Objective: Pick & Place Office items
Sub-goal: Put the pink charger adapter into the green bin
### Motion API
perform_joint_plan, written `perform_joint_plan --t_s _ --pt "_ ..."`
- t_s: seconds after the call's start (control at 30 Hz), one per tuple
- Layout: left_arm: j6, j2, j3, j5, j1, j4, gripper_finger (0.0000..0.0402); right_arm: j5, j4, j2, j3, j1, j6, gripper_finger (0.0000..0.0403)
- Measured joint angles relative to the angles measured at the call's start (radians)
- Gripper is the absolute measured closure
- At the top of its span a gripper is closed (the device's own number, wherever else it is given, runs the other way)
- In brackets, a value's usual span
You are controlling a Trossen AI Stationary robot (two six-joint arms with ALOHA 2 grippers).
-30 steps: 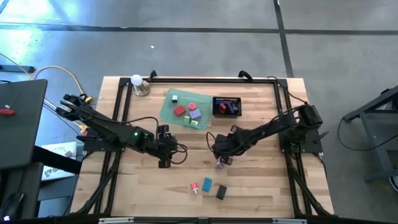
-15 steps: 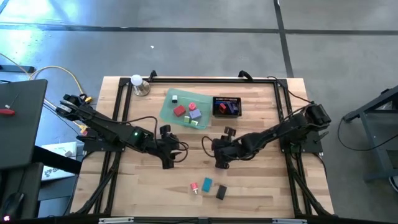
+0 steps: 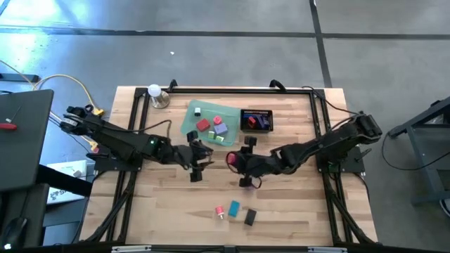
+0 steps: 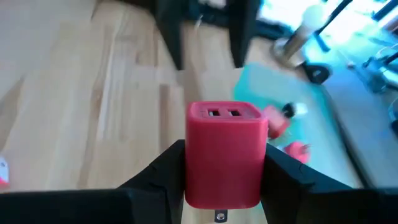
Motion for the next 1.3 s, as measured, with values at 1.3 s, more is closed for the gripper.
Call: perform_joint_plan --t_s 1.3 --pt "0.412 0.121 0.000 -0.077 -0.118 0.436 0.0194 -0.083 0.083 0.029 -0.010 0.013 -0.047 0.0260"
